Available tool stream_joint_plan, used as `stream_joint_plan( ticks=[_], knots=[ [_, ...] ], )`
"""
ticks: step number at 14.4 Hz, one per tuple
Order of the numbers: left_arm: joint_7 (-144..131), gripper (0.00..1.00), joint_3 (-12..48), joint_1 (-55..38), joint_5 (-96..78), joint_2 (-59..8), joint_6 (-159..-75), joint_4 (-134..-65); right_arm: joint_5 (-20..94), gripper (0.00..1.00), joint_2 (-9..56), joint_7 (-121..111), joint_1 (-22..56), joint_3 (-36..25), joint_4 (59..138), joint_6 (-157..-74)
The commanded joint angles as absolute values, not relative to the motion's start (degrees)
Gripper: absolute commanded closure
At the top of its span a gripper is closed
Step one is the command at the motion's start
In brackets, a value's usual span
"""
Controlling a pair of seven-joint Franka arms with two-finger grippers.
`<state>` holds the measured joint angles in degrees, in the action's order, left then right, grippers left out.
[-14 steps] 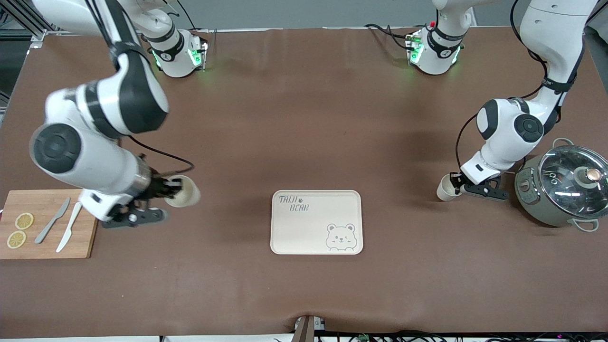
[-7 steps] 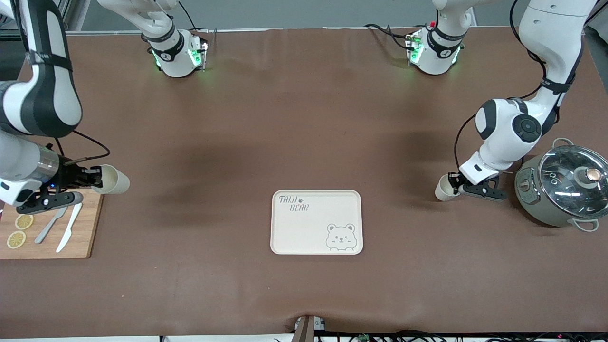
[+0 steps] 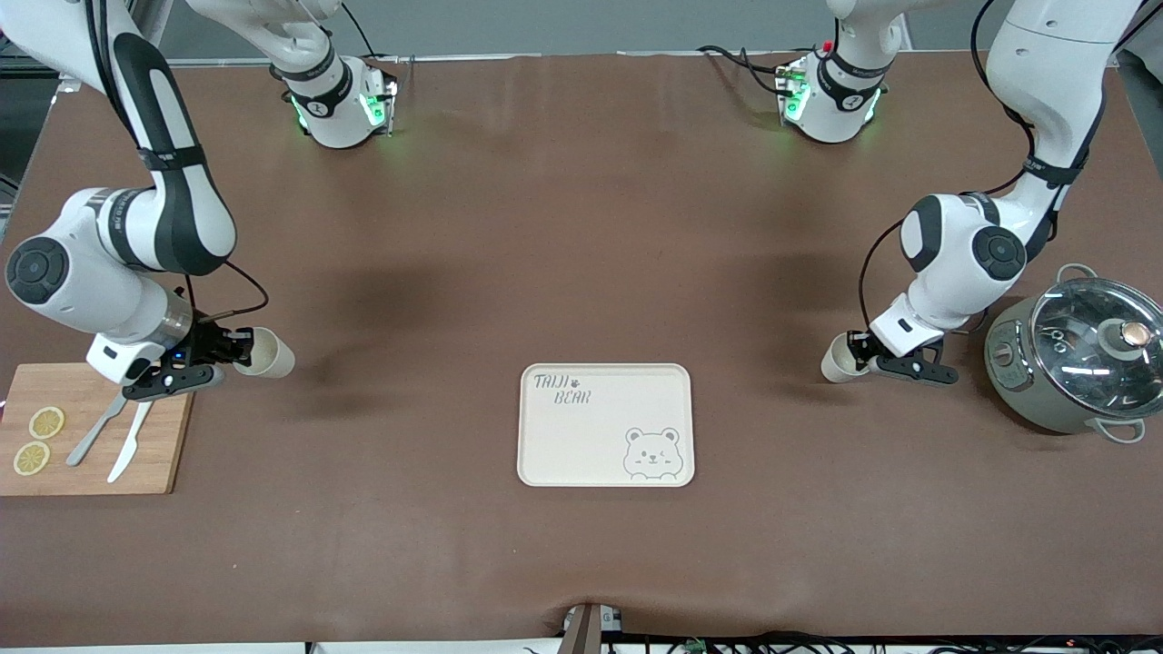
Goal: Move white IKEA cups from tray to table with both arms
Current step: 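Lower the cup beside the pot and open the left gripper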
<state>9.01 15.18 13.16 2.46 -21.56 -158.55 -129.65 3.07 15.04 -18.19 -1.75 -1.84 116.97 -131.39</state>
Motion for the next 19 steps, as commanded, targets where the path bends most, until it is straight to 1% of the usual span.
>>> stream_joint_plan(
  ticks=[1, 2, 7, 12, 16, 18, 19],
  knots=[
    [9.58, 0.02, 15.73, 13.45, 1.49, -22.94, -158.29, -128.76, 3.96, 1.00, 14.32, -18.11, -1.85, -1.49, 119.27, -133.41],
    [9.32, 0.00, 15.73, 13.53, 1.84, -23.03, -158.29, -128.85, 3.96, 1.00, 14.67, -18.11, -1.76, -1.41, 119.35, -133.94],
    [7.74, 0.00, 15.82, 13.54, 1.49, -22.06, -157.16, -128.76, 4.74, 1.00, 17.66, -18.11, -1.41, -1.23, 119.36, -137.28],
    [7.82, 0.00, 15.73, 13.80, 1.49, -17.23, -147.33, -127.80, 4.83, 1.00, 20.30, -18.11, -0.88, -1.23, 119.44, -140.70],
    [7.73, 0.00, 15.82, 13.71, 1.49, -14.86, -142.14, -126.39, 4.83, 1.00, 22.50, -18.10, -0.26, -1.14, 119.79, -144.75],
    [7.56, 0.00, 15.91, 13.62, 1.49, -13.37, -137.49, -124.29, 4.83, 1.00, 22.94, -18.02, 0.00, -1.14, 120.32, -146.68],
    [7.04, 0.00, 15.91, 13.62, 1.41, -12.66, -133.81, -121.67, 4.83, 1.00, 23.11, -18.02, 0.17, -1.14, 120.32, -146.78]
  ],
)
